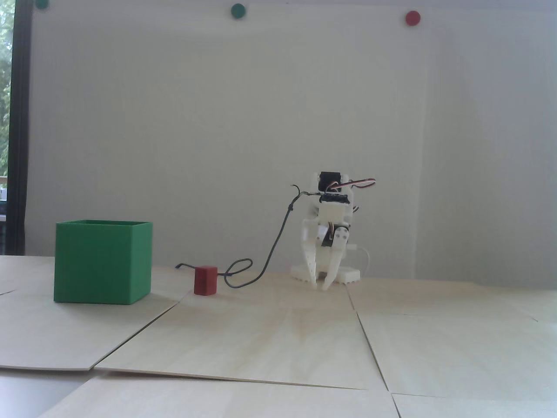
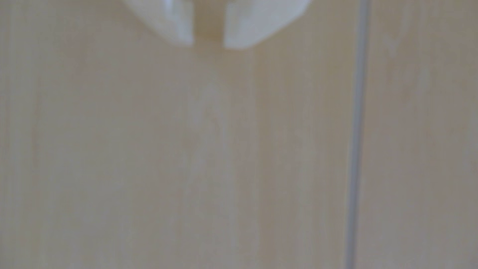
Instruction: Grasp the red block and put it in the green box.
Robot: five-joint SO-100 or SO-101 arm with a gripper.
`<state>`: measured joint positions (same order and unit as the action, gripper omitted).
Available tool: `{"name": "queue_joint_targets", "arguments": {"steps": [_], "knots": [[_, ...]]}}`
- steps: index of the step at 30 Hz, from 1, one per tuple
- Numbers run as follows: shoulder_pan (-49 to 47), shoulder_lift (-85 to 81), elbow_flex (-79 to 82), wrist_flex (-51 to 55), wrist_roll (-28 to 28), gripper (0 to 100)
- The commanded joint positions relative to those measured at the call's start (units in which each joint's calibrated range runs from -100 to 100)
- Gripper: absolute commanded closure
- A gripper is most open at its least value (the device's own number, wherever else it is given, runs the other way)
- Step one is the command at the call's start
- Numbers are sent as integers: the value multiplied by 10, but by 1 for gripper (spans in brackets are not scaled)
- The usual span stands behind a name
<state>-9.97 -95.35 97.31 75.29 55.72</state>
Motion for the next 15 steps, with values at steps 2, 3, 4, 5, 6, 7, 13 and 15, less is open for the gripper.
{"name": "queue_joint_targets", "arguments": {"steps": [2, 3, 4, 5, 6, 7, 13, 15], "knots": [[-3, -1, 7, 19, 1, 98], [-3, -1, 7, 19, 1, 98], [-3, -1, 7, 19, 1, 98], [-3, -1, 7, 19, 1, 98], [-3, -1, 7, 19, 1, 98], [-3, -1, 7, 19, 1, 98], [-3, -1, 7, 19, 1, 98], [-3, -1, 7, 19, 1, 98]]}}
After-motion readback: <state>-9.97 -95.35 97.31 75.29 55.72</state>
